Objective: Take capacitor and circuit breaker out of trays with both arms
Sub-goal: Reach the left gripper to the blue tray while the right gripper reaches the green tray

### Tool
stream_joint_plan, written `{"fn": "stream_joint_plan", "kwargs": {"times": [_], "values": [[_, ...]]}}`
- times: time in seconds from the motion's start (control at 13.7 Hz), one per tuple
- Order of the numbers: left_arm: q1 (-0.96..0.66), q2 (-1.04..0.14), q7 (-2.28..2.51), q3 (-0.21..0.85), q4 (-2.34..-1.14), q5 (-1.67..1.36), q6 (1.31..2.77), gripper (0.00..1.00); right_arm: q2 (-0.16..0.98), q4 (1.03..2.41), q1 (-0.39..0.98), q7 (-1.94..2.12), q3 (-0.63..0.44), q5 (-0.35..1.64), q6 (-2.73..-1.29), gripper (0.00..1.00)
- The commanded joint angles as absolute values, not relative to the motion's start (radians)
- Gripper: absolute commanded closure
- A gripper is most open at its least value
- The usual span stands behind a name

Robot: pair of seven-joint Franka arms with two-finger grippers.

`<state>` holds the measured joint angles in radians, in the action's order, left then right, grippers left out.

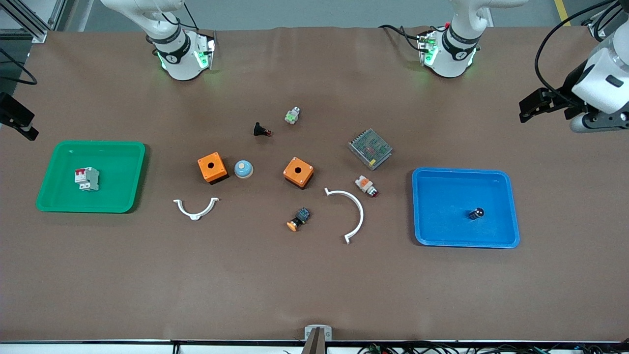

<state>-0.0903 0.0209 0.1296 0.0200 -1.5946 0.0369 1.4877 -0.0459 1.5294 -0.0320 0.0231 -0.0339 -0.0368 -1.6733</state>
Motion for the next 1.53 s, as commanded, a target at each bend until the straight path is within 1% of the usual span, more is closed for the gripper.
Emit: {"fn": "stream_joint_plan", "kwargs": {"times": [0.0,0.15,0.29,0.44,0.58,0.8,1.02,1.24,1.38,1.46], "values": [[-0.087,-0.031,0.1,0.02,-1.571,0.061,1.511,0.0,-0.035,1.505,-0.044,0.029,-0.029,-0.02,-1.664,0.0],[-0.075,-0.041,0.113,0.018,-1.612,0.063,1.56,0.0,-0.032,1.506,-0.043,0.032,-0.031,-0.02,-1.663,0.0],[-0.057,-0.038,0.114,0.02,-1.684,0.061,1.635,0.0,-0.008,1.506,-0.037,0.031,-0.029,-0.02,-1.666,0.0],[-0.054,-0.052,0.117,0.018,-1.725,0.061,1.689,0.0,0.029,1.505,-0.047,0.041,-0.029,-0.02,-1.667,0.0],[-0.035,-0.057,0.121,0.02,-1.797,0.061,1.776,0.0,0.047,1.522,-0.054,0.041,-0.034,-0.034,-1.672,0.0],[-0.035,-0.064,0.135,0.018,-1.909,0.064,1.925,0.0,0.136,1.534,-0.116,0.076,-0.034,-0.035,-1.667,0.0],[-0.032,-0.089,0.164,0.018,-1.96,0.064,2.018,0.0,0.216,1.532,-0.201,0.266,-0.034,-0.061,-1.721,0.0],[-0.035,-0.104,0.225,0.02,-2.025,0.066,2.117,0.0,0.3,1.537,-0.273,0.322,-0.034,-0.06,-1.759,0.0],[-0.034,-0.15,0.23,0.02,-2.042,0.064,2.173,0.01,0.348,1.552,-0.31,0.334,-0.032,-0.058,-1.795,0.0],[-0.032,-0.179,0.23,0.018,-2.042,0.064,2.195,0.02,0.354,1.587,-0.327,0.354,-0.032,-0.054,-1.836,0.0]]}}
